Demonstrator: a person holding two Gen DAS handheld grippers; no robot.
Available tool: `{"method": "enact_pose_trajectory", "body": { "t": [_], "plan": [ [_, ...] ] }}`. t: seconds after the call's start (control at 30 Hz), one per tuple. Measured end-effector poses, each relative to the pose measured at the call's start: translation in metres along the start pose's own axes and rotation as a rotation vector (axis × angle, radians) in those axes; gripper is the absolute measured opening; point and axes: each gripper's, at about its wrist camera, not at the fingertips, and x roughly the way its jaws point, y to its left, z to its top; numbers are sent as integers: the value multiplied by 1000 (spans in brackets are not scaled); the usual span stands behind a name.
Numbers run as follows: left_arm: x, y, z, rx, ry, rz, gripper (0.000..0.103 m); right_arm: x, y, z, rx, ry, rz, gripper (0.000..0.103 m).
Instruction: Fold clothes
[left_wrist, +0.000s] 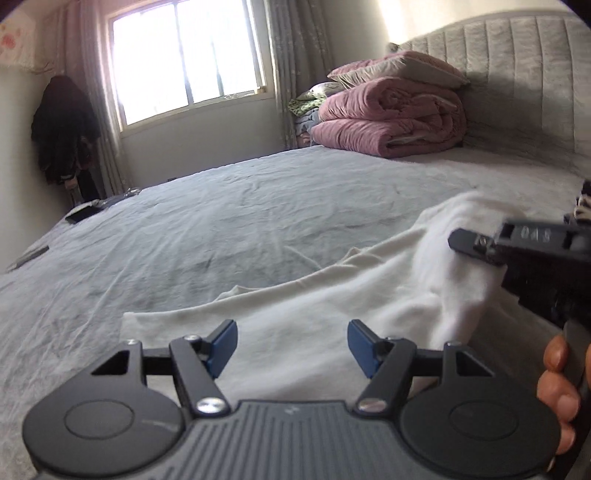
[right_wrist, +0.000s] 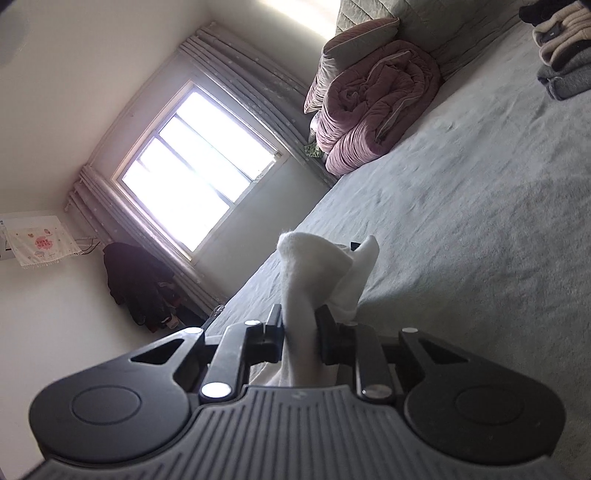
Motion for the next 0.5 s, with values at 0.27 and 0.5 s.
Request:
{"method": "enact_pose_trajectory", "body": {
  "t": [0.27,0.5],
  "plan": [
    [9,-8,-10,18,61,22,67,-5,4,0,-19,-11,35,22],
    [17,-7,1,21,72,50,67,-4,3,1,-5,-11,33,22]
  ]
}}
